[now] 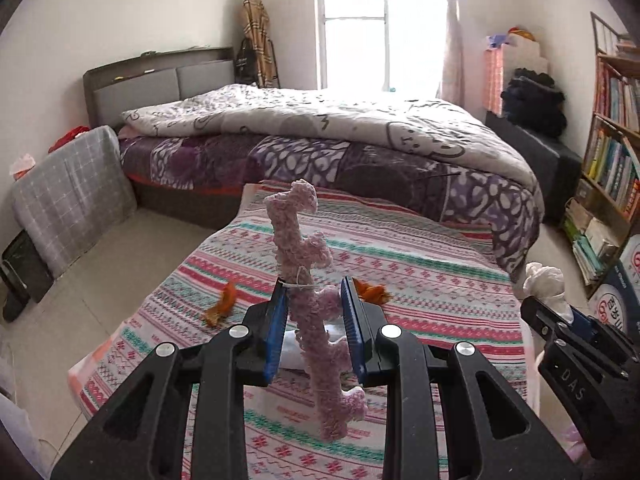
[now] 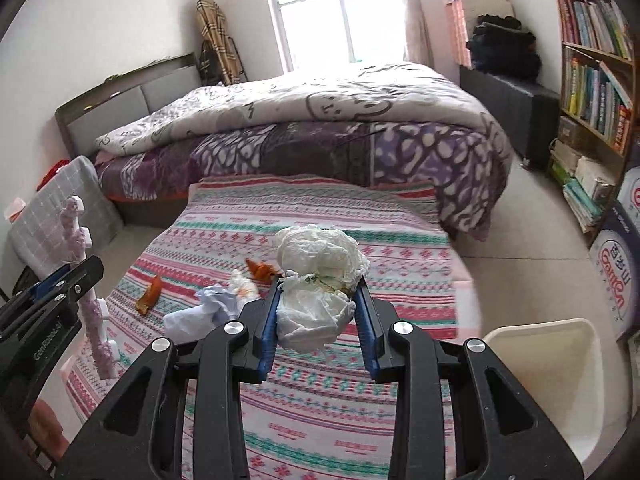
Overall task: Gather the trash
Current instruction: 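Carry the tissue and strip over the white bin and open both tools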
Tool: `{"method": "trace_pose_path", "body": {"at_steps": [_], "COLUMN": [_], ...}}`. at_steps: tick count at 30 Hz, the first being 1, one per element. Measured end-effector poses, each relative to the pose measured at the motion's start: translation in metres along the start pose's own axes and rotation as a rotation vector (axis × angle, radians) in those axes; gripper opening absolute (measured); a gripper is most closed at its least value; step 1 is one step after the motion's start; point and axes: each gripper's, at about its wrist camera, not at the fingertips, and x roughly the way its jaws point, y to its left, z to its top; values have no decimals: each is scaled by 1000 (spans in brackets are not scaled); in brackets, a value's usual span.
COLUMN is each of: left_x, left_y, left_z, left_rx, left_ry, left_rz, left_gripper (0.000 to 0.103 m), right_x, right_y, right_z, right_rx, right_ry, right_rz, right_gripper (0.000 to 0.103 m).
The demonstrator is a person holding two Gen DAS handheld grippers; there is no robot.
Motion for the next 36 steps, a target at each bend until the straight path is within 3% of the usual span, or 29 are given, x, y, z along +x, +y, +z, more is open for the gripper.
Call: {"method": "trace_pose_path", "body": {"at_steps": [11,26,28,35,36], "left_x": [-7,-12,-12,-19,-20], "left_y": [-54,-127,-137,-169,-173], "left_z": [-1,-16,-19,-33,-35], "left_rx": [65,170,186,249,255], "left_ry": [-19,-17,-16,-14,-13], "left_rz": [-62,-163,-179,-237,-244], "left_gripper": [27,27,27,27,27], "right_x": [-25,-52,-57,-78,-81], "right_y": [-60,-152,-165,-193,-197], "right_z": [3,-5,-7,-11,-12], "right_rx": [76,235,265,316,324], "right_ry": [-23,-29,-36,-78,-86], "right_rz": [-83,-269,-299,-379,-397], "right_gripper": [32,35,47,70,78]}}
